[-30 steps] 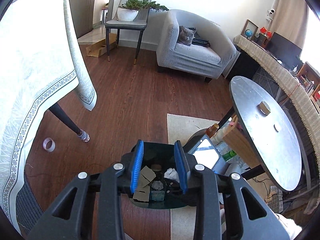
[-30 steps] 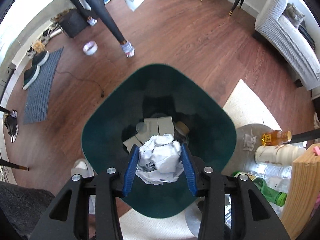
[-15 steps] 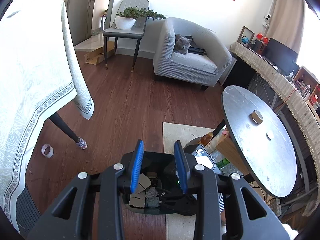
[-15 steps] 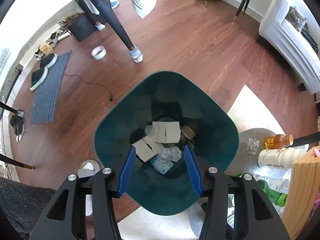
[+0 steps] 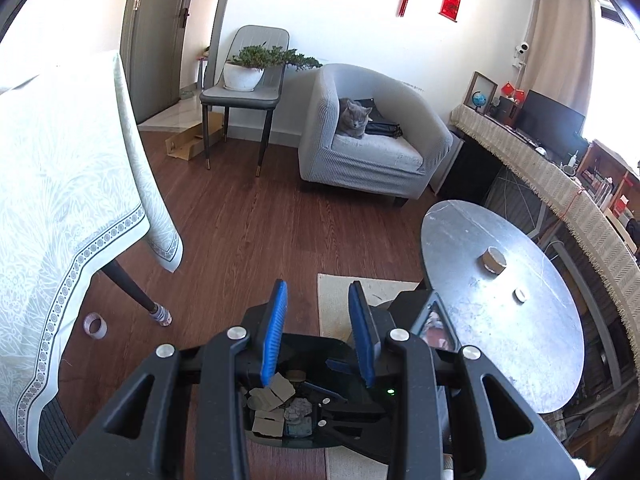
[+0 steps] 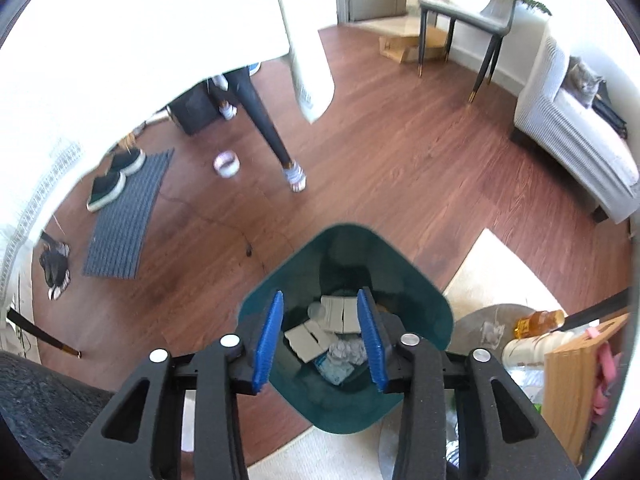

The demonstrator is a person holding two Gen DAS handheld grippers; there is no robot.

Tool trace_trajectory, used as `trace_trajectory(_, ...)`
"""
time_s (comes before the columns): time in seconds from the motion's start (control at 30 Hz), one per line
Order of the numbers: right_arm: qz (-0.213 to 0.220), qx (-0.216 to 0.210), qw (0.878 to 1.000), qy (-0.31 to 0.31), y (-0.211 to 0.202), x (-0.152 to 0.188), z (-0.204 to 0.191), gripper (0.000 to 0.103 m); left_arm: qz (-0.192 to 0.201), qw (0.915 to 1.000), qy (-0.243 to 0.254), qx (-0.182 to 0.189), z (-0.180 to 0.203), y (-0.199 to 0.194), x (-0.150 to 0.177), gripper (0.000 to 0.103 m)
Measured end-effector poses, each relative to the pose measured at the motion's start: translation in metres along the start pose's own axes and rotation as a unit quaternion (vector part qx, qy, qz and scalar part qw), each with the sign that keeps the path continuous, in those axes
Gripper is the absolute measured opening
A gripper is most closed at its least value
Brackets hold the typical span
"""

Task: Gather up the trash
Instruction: 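Move both tools back over the table toward the cap and tape ring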

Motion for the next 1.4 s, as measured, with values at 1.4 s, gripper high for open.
trace_trajectory(1.4, 0.168, 0.139, 0.963, 0.16, -0.207, 0.075, 0.213, 0.055, -0.028, 0.9904, 0.103, 0.088, 0.201, 0.098, 0.003, 0.066)
Point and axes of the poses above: each gripper's, at about its wrist camera, not at the fingertips, and y roughly the way its jaws point, z to its right, x to its underside, the point moved 7 cm from there along y, roughly the way its jaws point, and after that the axes turned 3 degrees about z, right-handed, at the moved point
